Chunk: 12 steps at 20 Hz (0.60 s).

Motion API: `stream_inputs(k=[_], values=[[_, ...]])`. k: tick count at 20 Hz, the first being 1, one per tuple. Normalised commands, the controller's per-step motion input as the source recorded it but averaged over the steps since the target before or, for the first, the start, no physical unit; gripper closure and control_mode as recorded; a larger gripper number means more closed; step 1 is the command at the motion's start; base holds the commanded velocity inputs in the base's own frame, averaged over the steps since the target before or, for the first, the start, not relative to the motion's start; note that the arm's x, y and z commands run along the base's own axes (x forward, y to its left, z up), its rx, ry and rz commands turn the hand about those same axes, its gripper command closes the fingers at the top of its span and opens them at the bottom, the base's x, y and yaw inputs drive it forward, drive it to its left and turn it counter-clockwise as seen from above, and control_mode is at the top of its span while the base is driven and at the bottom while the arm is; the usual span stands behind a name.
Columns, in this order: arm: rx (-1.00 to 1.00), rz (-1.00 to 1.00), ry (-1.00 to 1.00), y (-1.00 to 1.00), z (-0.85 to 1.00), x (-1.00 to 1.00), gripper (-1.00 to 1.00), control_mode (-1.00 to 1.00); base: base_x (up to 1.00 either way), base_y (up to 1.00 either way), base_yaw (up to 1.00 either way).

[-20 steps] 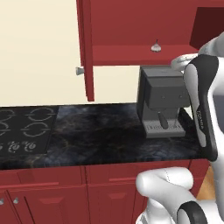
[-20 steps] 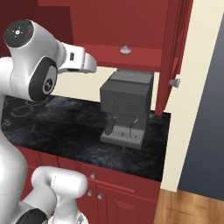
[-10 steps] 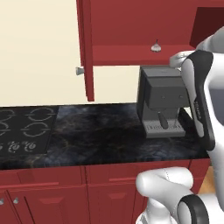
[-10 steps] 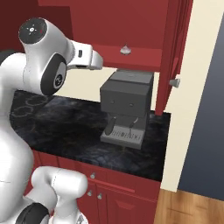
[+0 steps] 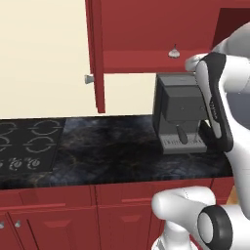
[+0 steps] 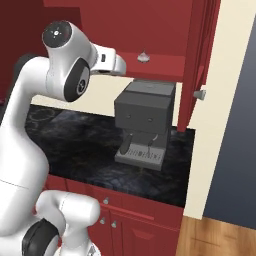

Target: Pick the garlics from the cabinet and place them in one bowl. Pick the orange from the sink and place it in the other bowl.

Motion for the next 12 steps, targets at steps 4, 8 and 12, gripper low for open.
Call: stream_inputs(k=[4,8,12], values=[[0.0,0.0,0.0,-0.06,-0.18,0.57,-1.0,-1.0,0.0,0.0,0.0],[0.0,0.0,0.0,-0.02,-0.28,0.57,-1.0,-1.0,0.0,0.0,0.0],[0.0,0.0,0.0,-0.07,-0.11,0.5,-1.0,-1.0,0.0,0.0,0.0]])
